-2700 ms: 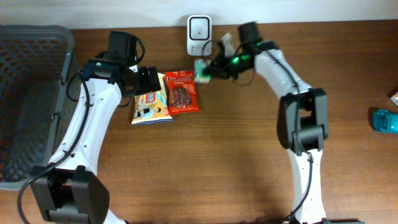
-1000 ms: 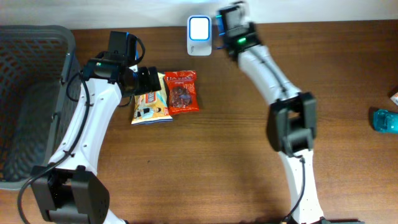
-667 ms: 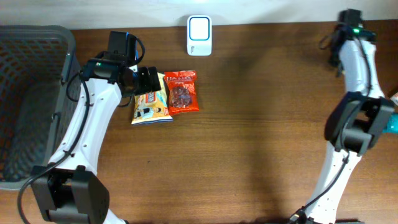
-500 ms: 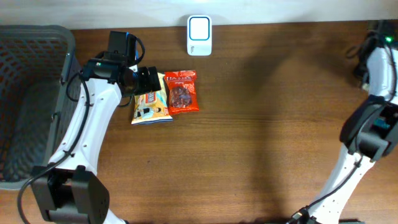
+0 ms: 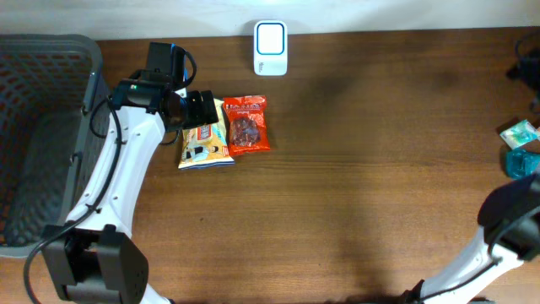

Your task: Scan the item barcode

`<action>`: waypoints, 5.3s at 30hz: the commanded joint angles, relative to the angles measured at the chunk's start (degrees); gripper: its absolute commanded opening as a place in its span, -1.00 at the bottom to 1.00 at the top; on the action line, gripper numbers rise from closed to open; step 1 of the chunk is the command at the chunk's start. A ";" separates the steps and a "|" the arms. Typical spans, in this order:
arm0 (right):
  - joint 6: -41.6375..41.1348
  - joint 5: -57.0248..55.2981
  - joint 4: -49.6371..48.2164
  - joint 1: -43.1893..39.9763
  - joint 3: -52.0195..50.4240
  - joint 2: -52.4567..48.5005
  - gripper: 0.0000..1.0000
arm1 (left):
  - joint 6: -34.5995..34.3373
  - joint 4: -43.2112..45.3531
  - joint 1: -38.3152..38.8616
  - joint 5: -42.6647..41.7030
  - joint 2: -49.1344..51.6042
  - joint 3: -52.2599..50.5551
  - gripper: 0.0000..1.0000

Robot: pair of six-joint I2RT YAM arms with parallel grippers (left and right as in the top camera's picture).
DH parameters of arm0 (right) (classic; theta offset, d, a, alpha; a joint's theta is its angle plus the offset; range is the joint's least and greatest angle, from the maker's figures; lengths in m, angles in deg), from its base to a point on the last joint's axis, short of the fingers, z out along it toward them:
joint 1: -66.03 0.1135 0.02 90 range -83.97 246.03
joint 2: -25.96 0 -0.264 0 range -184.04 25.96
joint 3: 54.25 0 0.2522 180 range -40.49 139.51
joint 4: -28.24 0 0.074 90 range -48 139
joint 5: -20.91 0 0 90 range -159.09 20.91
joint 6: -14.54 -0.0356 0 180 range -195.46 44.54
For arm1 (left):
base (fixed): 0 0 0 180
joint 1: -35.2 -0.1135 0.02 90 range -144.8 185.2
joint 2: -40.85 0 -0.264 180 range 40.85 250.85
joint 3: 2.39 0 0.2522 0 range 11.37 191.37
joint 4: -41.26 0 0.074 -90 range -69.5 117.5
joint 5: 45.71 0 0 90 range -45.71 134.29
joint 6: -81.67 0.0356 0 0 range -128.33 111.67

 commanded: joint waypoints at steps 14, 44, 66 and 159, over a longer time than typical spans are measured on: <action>1.75 17.27 6.08 35.52 0.00 -11.32 0.97 | -0.59 -0.09 -0.09 0.44 0.28 -0.11 0.98; 1.62 9.07 25.90 2.64 -0.04 -0.90 0.97 | 4.85 10.67 10.97 -20.70 15.06 -0.11 0.89; 1.62 9.07 25.90 2.64 -0.04 -0.90 0.97 | 4.85 22.47 11.98 7.76 23.32 -0.11 0.96; 1.62 9.07 25.88 2.64 -0.04 -0.90 0.97 | 4.66 -14.25 41.29 8.70 33.38 26.51 -0.17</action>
